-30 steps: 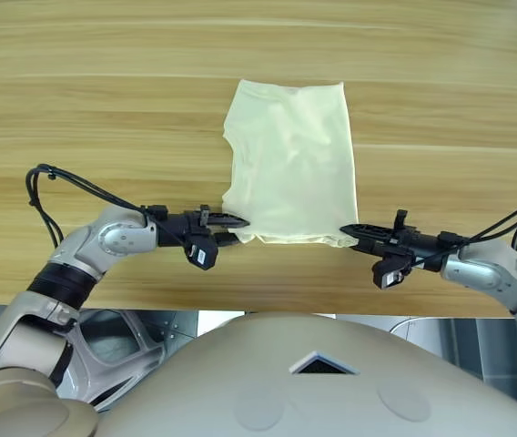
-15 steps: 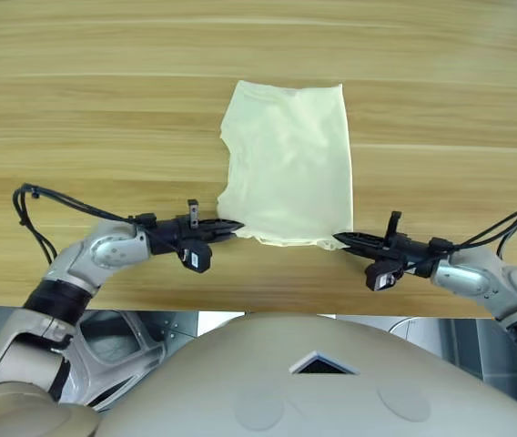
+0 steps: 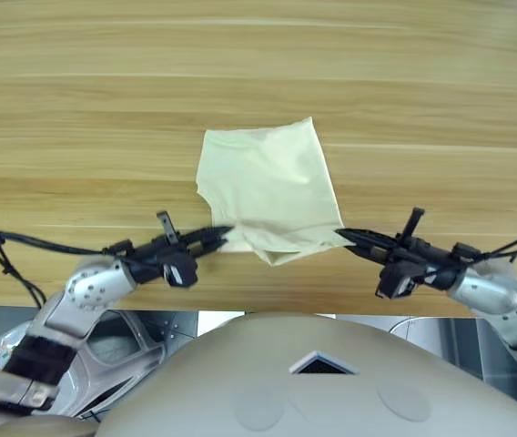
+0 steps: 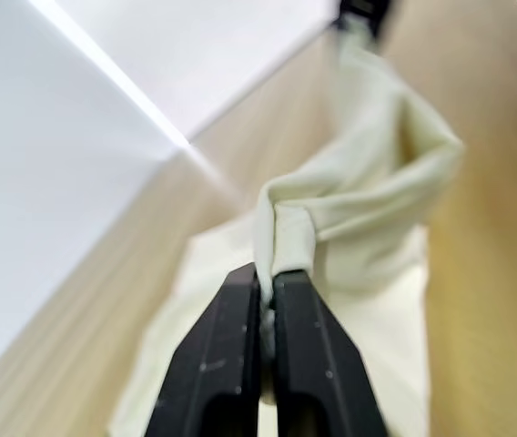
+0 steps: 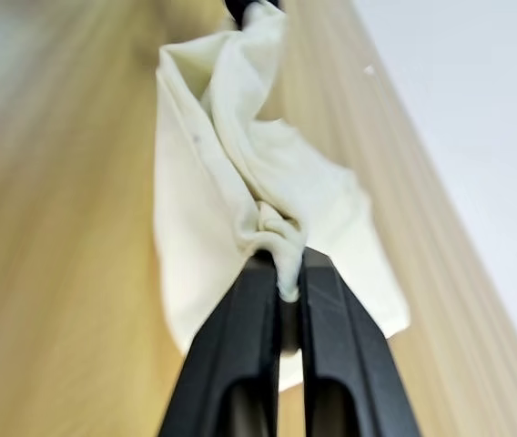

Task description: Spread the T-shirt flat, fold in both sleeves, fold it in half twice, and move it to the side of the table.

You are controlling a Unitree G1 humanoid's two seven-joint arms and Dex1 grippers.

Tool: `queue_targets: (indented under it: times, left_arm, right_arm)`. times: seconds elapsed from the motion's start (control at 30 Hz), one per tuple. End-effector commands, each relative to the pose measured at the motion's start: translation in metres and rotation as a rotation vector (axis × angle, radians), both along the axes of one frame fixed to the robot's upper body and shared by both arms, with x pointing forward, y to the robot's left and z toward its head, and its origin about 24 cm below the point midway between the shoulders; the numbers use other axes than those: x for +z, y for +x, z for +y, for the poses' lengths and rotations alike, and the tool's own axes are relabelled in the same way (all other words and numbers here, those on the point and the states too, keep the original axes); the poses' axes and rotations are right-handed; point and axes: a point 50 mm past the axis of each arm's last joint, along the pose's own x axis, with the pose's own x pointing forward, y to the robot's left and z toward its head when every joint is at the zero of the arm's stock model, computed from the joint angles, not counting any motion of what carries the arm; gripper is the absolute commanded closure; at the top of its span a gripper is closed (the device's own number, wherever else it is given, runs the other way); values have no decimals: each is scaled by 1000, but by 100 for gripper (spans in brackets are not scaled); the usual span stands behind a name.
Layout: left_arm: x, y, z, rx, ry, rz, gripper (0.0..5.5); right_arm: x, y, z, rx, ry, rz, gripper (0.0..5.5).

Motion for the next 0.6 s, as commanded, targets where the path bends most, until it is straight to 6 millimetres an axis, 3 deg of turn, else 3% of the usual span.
queue_targets:
  times: [0.03, 0.3, 0.57, 0.6]
  left_arm:
    - [3, 27, 4, 148, -161, -3, 547]
    - [-6, 68, 7, 354, -314, 17, 547]
    - [-27, 117, 8, 498, -271, 59, 547]
    - [-29, 121, 7, 507, -262, 69, 547]
  right_arm:
    - [-5, 27, 19, -4, 88, 3, 540]
    - [1, 108, 47, -166, 301, -31, 540]
    - [-22, 167, 58, -397, 302, -6, 540]
    - [-25, 172, 58, -430, 296, -4, 503]
